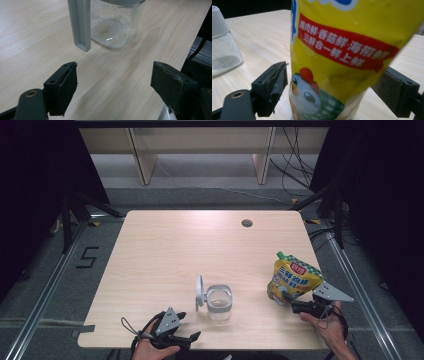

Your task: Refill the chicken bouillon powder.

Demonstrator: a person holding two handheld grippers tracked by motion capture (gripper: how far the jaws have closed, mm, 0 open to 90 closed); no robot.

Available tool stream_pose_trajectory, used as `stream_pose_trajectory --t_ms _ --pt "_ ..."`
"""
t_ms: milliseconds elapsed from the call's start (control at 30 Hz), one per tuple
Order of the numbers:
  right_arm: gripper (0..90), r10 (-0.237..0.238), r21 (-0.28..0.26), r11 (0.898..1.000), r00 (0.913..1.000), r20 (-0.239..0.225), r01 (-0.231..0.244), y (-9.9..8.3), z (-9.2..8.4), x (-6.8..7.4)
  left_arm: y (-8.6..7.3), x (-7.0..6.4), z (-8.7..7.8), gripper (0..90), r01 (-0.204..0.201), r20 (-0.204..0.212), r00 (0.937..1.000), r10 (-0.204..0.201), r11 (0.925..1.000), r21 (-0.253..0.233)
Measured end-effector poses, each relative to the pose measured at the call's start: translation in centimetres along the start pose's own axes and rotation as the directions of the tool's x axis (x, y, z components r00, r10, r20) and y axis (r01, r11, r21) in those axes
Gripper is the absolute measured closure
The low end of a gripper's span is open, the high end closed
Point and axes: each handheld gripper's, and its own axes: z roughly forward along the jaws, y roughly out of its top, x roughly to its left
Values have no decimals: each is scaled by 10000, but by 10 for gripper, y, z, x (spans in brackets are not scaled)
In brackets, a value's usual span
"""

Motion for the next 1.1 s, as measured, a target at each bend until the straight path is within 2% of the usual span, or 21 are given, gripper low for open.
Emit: stream_pose_trajectory --t_ms 67,167,233,333,367,400,433,467,500,533,567,633,700,767,800,867,900,933,967,1067,1100 --pt "167 -162 114 9998 9999 19 162 -1 1 2 0 0 1 206 -25 29 10000 25 10000 -40" --pt "185 64 -17 10000 10000 63 -64 -1 3 3 0 -1 1 206 -9 82 10000 10 9999 -112" --pt "190 -320 -82 9995 9995 34 320 -1 5 0 0 0 1 206 -64 73 10000 64 10000 -30" --pt "208 -128 -115 9999 9999 9 128 -1 6 2 0 -1 1 207 -7 79 10000 8 9999 -117" --pt "211 -282 -210 9994 9996 -82 281 -1 8 0 0 -1 1 207 -6 82 10000 7 9999 -128" --pt "216 1 -121 9999 10000 -74 -2 -1 7 2 0 -1 1 207 -1 89 10000 2 9999 -120" --pt "226 -21 -136 9999 9986 -520 14 -1 7 -1 0 -1 1 207 -10 91 10000 11 9999 -117" --pt "235 -153 -174 9997 9997 -175 150 -1 9 -1 0 -1 1 208 -8 87 10000 9 9999 -128" --pt "245 -135 -276 9995 9999 -68 133 -1 10 -1 0 -1 1 208 1 78 10000 0 9999 -120" --pt "245 -135 -276 9995 9999 -68 133 -1 10 -1 0 -1 1 208 2 79 10000 -1 9999 -120" --pt "252 138 -430 9990 9999 -77 -141 -1 11 1 0 -1 1 208 3 81 10000 -2 9999 -107" --pt "271 91 -461 9989 9998 -189 -99 -1 12 1 0 -2 1 208 46 86 10000 -45 10000 -27" --pt "294 11 -467 9989 9998 -177 -19 -1 12 0 0 0 0 209 -255 4 9997 255 9994 245" --pt "315 54 -599 9982 9998 -209 -66 -2 14 1 0 0 1 210 -245 -8 9997 245 9994 247" --pt "315 -293 -587 9979 9995 -120 285 -1 13 -2 0 0 1 209 -191 -15 9998 191 9995 250" --pt "315 -121 -602 9981 9994 -325 101 -1 14 -1 0 0 1 210 -192 24 9998 191 9995 243" --pt "316 -102 -422 9991 9994 -337 88 0 13 -1 -1 -3 3 209 86 157 9998 -86 10000 12" --pt "317 -23 -532 9986 9997 -241 10 -1 14 0 -1 -2 2 210 81 162 9998 -81 10000 26" --pt "317 21 -625 9980 9997 -242 -36 -1 14 0 -1 -1 2 209 -88 85 9999 86 9998 155" --pt "321 -82 -875 9961 9995 -318 53 -1 17 -2 -1 0 3 209 -152 137 9998 151 9999 28" --pt "321 -82 -875 9961 9995 -318 53 -1 17 -2 -1 1 3 209 -375 125 9992 374 9993 85"
